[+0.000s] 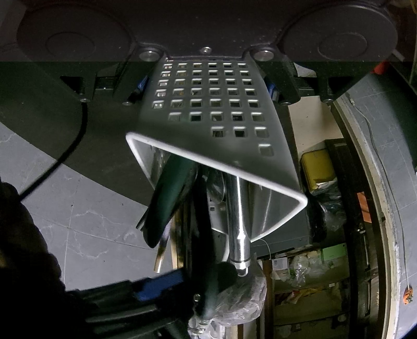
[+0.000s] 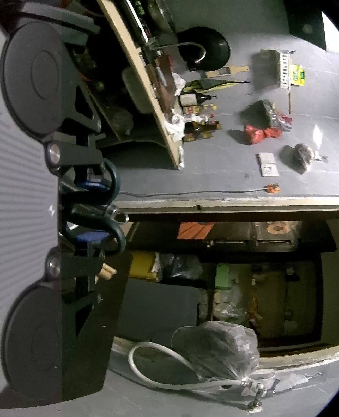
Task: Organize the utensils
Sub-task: 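Open the right tool and withdraw it from the scissors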
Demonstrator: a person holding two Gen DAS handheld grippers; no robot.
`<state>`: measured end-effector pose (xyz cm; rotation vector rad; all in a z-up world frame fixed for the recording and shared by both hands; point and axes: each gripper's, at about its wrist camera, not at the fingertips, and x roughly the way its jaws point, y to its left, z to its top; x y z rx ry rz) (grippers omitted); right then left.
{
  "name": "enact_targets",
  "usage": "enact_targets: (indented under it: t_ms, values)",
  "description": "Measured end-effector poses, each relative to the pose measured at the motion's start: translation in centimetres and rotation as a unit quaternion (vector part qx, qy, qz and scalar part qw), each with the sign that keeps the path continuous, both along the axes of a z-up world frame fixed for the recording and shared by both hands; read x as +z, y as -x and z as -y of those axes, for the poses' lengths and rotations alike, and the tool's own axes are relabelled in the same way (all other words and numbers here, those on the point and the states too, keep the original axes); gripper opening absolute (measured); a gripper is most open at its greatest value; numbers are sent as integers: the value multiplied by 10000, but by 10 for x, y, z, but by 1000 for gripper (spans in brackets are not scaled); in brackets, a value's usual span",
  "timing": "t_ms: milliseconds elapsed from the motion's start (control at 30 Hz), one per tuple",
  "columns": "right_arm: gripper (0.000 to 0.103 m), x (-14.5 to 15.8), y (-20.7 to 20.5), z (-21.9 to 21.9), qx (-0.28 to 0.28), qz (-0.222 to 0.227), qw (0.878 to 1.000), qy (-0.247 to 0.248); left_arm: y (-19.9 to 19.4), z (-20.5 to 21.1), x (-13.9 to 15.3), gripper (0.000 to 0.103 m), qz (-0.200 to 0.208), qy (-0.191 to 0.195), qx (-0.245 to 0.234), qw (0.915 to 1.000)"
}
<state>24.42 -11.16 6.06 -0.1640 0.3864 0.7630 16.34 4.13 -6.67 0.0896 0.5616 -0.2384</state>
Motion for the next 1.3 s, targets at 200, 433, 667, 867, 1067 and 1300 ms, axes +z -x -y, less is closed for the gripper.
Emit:
enact_targets:
  t_ms: [200, 433, 667, 867, 1067, 1300]
  values:
    - [69, 0, 11, 8, -8, -18, 9999, 118, 0, -2, 0, 76, 0, 4, -6, 10000]
    - [93, 5, 28, 30, -234, 12, 9997, -78, 0, -2, -1, 76, -7, -13, 2, 10000]
    - [100, -1, 33, 44, -612, -47, 9978, -242, -1, -1, -1, 76, -11, -18, 16, 10000]
    - [103, -7, 35, 53, -983, -109, 9943, -392, 0, -1, -1, 76, -9, -15, 44, 10000]
    - [103, -15, 37, 60, -1272, -250, 9902, -516, 1, 1, 0, 76, -15, -21, 63, 10000]
    - [103, -23, 38, 71, -1433, -424, 9869, -604, 0, 7, 1, 76, -16, -35, 142, 9999]
